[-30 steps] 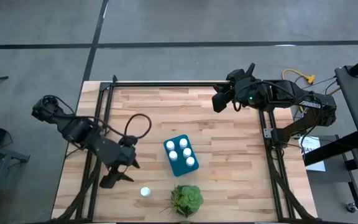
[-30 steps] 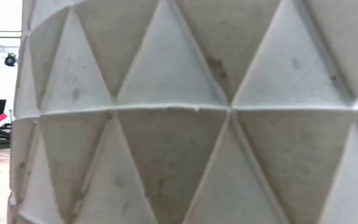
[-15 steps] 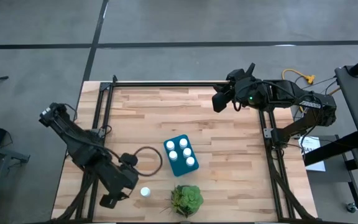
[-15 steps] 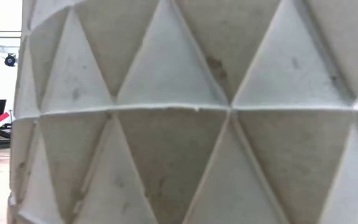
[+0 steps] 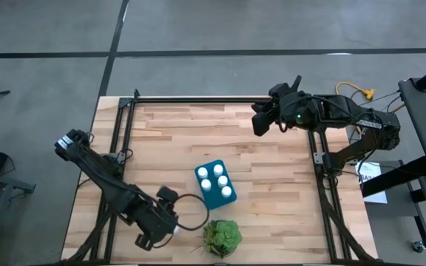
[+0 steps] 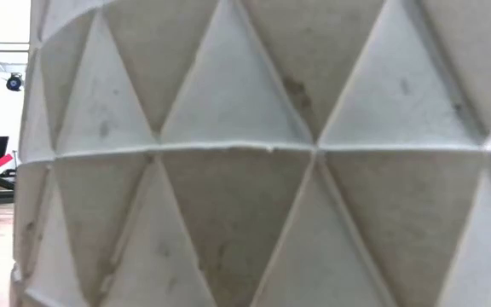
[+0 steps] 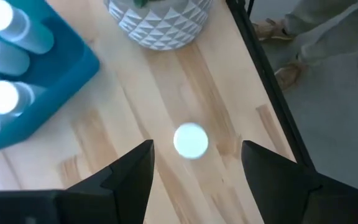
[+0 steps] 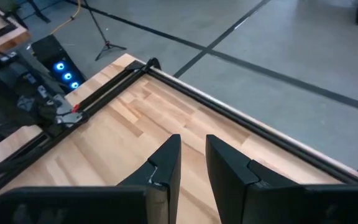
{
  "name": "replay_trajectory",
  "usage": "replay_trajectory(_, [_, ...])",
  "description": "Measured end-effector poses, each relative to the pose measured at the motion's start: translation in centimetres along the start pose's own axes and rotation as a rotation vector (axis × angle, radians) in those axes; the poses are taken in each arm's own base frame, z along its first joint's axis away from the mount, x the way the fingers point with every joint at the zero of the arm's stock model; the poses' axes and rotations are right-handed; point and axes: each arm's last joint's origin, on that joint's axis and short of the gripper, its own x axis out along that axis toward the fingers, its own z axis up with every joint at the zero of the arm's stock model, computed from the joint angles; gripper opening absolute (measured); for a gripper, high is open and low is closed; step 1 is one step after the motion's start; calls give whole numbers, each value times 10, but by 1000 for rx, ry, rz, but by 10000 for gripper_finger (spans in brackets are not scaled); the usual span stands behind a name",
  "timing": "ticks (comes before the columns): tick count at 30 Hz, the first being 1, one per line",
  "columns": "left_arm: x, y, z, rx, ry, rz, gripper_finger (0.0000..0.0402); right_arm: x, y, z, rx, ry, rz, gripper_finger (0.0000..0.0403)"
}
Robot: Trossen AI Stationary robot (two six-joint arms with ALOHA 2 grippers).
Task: Pick and place pill bottles into a basket
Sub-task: Put the medicine bottle into the container
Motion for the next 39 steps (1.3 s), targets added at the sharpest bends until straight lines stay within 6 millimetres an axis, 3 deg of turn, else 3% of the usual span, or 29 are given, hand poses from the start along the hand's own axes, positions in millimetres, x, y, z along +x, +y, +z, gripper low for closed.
replay_trajectory(20, [68, 1, -27, -94, -23, -55, 224, -1, 2, 0, -19, 5, 22, 68])
replay_trajectory(39, [103, 5, -49, -125, -67, -80, 224, -1, 2, -1, -26, 6, 21, 68])
